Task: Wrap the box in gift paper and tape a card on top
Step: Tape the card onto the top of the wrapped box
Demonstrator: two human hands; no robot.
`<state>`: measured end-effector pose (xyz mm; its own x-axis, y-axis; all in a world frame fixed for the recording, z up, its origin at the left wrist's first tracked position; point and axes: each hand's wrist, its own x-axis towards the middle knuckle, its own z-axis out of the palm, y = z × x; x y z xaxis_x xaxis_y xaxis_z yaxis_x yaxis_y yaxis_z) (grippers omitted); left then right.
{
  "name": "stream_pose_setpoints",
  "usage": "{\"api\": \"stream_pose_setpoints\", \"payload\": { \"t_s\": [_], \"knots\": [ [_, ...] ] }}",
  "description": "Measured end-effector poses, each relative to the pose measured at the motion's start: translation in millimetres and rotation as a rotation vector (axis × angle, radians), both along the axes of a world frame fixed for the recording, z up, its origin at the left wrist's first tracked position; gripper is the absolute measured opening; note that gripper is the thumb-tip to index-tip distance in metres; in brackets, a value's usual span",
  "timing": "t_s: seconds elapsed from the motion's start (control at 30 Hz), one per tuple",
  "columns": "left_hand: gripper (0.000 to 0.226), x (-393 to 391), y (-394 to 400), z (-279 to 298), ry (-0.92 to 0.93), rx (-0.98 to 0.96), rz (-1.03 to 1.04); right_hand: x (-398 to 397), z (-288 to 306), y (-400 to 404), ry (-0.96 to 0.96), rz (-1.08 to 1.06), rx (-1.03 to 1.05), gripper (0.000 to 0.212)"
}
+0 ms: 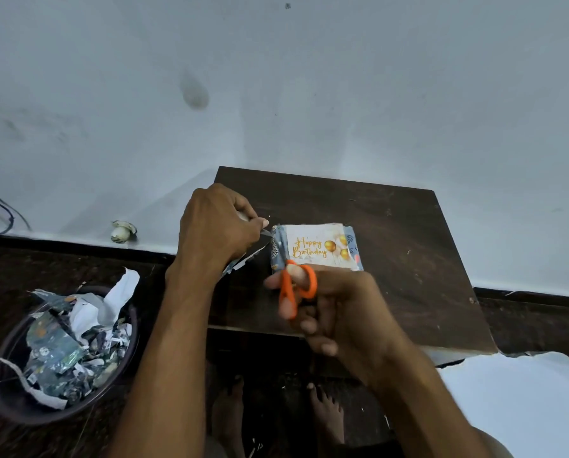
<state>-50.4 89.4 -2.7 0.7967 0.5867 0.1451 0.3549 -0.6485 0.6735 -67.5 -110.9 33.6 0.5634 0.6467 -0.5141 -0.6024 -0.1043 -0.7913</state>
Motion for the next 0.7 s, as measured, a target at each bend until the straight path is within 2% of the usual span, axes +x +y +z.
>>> {"api": "stream_pose_setpoints", "payload": {
  "t_s": [0.27,0.43,0.7],
  "knots": [
    [0.018,-2,0,0,0.006,-0.004,0.001,3,-25,34,-0.014,-0.074,-0.153,0.029],
    [0.02,-4,2,1,0.012,-0.011,-0.005,1,-27,40,-0.043,-0.137,-0.152,0.034],
    [0.031,-4,3,-1,0.025,0.003,-0.012,-1,-30,45,-0.095,-0.212,-0.135,0.029]
  ]
}}
